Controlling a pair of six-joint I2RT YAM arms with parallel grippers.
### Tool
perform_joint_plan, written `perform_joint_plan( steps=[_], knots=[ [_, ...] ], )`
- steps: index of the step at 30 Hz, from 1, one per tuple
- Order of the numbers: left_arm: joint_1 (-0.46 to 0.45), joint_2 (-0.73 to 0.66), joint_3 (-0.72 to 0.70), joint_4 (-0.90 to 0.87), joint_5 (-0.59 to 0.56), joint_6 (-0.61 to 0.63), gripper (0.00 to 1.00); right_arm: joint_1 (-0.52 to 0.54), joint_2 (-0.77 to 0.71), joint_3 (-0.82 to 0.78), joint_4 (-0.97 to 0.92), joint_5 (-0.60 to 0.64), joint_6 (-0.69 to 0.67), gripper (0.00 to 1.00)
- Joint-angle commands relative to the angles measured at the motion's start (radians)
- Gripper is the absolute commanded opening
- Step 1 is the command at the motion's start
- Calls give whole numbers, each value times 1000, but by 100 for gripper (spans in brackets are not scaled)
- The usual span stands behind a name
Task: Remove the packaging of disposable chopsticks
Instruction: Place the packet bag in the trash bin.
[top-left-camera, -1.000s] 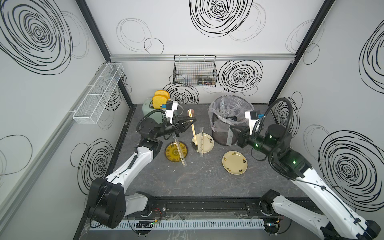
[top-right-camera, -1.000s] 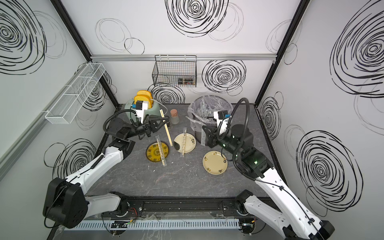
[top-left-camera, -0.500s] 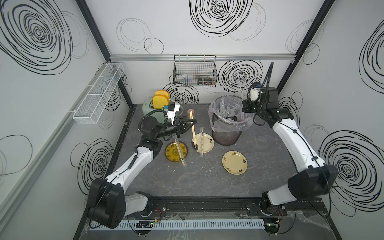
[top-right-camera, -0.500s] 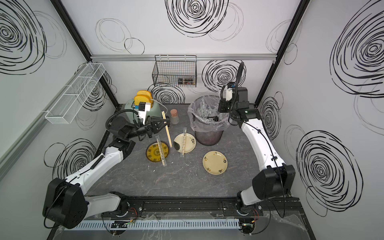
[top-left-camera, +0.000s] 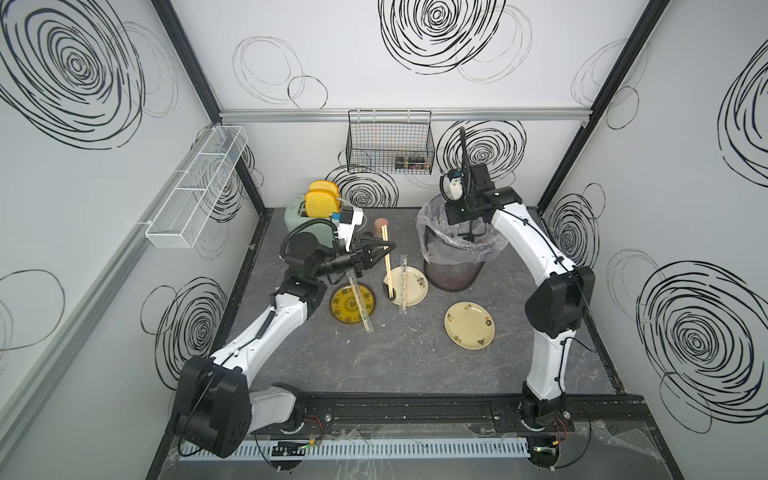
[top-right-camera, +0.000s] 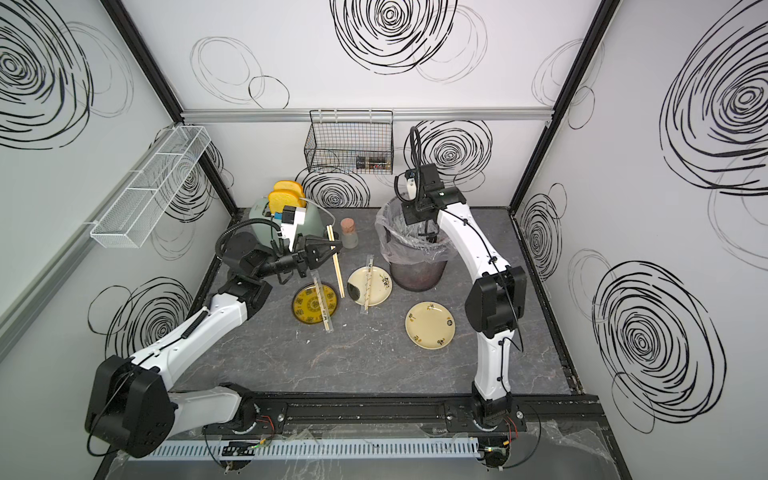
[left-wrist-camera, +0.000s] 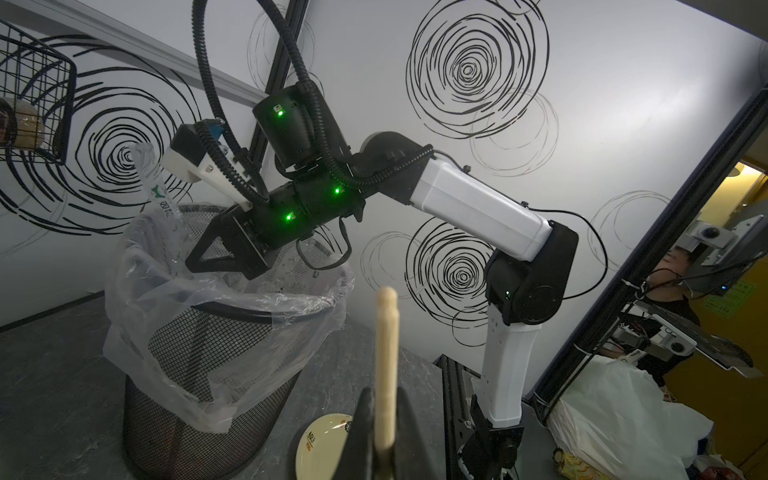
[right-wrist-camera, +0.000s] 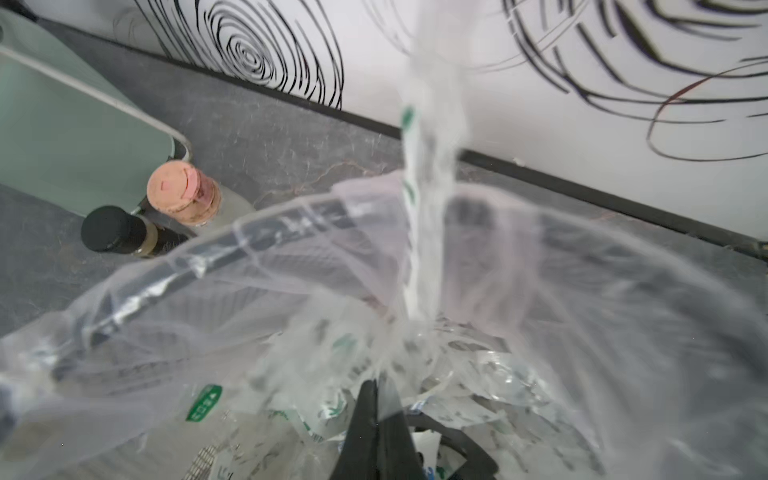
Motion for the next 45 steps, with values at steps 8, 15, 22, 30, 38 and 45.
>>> perform_joint_plan(
  steps=[8,15,22,30,38,45],
  knots=[
    [18,-25,25,37,-9,17,0,-32,-13,-154,-83,29,31,0],
    [18,-24,25,33,-12,17,0,-36,26,-200,-17,-3,50,0],
    [15,-25,31,5,-12,43,0,-34,64,-220,20,32,72,4],
    [16,-24,33,-2,-12,46,0,-33,0,-174,33,25,77,36],
    [16,-20,34,-9,-15,46,0,-19,-112,-109,20,31,93,55],
    [16,-20,36,-16,-15,53,0,-16,-328,-279,205,0,82,63]
  ],
)
